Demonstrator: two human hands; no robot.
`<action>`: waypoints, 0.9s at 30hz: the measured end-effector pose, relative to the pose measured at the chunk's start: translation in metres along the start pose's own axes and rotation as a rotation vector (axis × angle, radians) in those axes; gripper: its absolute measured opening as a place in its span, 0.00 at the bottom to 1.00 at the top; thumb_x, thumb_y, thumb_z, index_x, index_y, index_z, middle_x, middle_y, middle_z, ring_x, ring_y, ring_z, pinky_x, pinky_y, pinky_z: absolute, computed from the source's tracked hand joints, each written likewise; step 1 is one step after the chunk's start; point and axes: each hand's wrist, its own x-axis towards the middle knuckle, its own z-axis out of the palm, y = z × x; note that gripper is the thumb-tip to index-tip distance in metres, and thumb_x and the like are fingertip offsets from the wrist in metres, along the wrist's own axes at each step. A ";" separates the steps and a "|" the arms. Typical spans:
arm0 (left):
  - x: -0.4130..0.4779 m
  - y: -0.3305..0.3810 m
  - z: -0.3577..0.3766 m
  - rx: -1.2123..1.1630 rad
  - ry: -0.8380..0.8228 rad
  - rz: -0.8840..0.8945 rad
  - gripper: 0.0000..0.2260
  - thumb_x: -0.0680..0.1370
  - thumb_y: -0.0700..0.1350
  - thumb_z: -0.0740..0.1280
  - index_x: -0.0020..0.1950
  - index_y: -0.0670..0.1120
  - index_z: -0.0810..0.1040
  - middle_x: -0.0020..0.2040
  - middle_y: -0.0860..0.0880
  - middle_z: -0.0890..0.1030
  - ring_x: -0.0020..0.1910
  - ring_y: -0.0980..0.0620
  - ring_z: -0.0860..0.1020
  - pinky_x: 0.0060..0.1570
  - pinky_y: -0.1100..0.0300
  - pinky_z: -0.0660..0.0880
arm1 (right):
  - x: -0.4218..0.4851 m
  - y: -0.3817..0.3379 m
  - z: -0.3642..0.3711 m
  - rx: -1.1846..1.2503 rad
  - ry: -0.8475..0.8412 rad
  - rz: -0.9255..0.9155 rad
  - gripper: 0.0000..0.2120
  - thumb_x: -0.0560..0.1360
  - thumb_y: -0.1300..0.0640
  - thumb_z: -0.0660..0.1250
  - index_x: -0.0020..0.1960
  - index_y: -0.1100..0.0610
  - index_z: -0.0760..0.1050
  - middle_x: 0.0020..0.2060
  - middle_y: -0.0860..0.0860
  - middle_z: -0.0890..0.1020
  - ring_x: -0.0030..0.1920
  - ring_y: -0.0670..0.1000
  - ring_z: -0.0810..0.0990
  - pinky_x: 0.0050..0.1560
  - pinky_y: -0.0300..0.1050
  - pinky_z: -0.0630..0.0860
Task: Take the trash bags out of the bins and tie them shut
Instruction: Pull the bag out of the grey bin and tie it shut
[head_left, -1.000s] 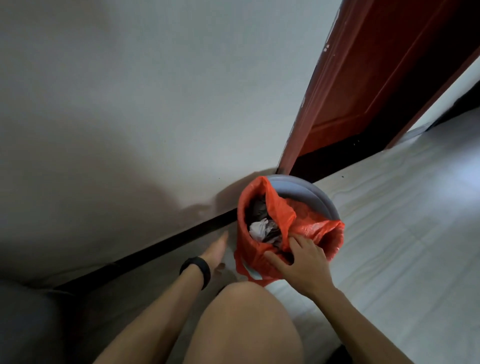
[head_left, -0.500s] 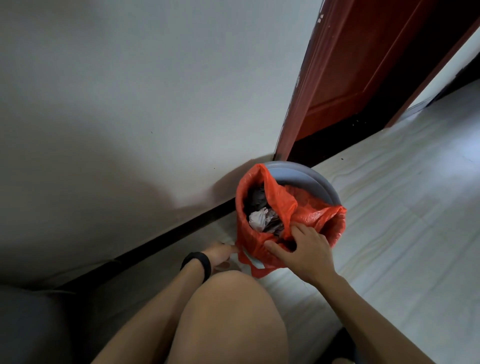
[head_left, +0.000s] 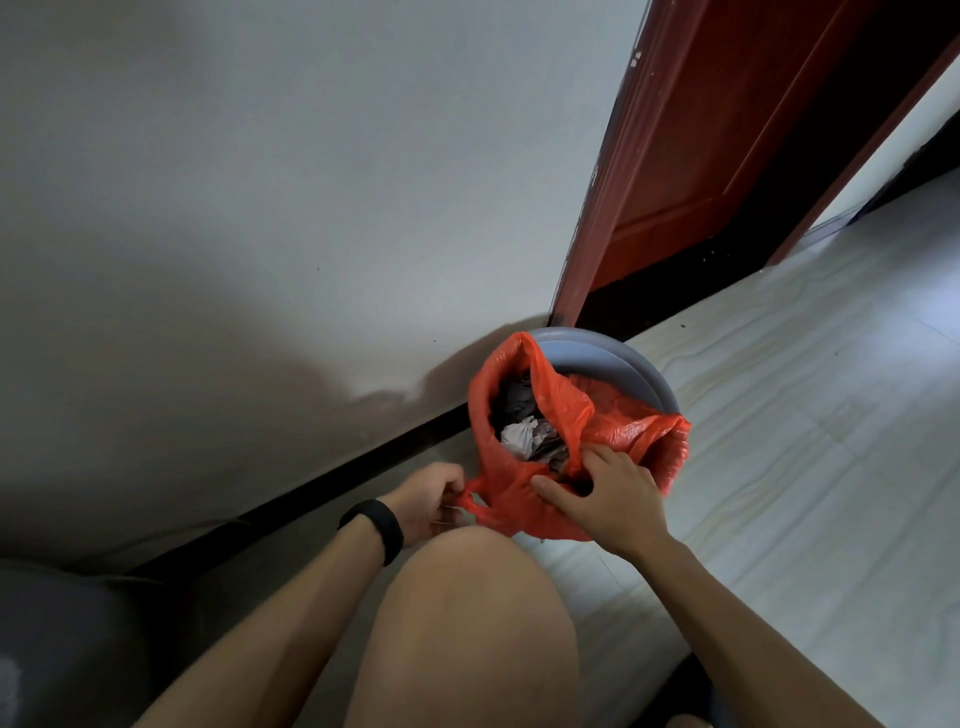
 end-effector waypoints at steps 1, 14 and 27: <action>-0.008 0.004 -0.002 -0.010 -0.003 0.018 0.08 0.72 0.39 0.56 0.33 0.44 0.68 0.28 0.47 0.73 0.23 0.51 0.70 0.31 0.60 0.68 | 0.002 0.000 -0.001 0.021 -0.013 0.007 0.27 0.69 0.23 0.56 0.47 0.46 0.73 0.50 0.41 0.78 0.53 0.48 0.75 0.58 0.51 0.72; -0.072 0.089 0.030 0.100 -0.197 0.375 0.07 0.75 0.38 0.69 0.40 0.49 0.77 0.34 0.51 0.80 0.29 0.54 0.78 0.32 0.63 0.73 | 0.022 -0.014 -0.074 0.435 0.146 0.133 0.07 0.79 0.51 0.64 0.47 0.53 0.78 0.39 0.49 0.78 0.43 0.53 0.76 0.44 0.43 0.66; -0.063 0.116 0.049 0.362 -0.074 0.571 0.06 0.68 0.50 0.79 0.43 0.53 0.87 0.40 0.52 0.86 0.41 0.52 0.83 0.44 0.52 0.76 | 0.012 -0.042 -0.072 0.307 -0.078 -0.020 0.16 0.73 0.40 0.68 0.39 0.53 0.78 0.34 0.49 0.82 0.37 0.50 0.80 0.45 0.57 0.79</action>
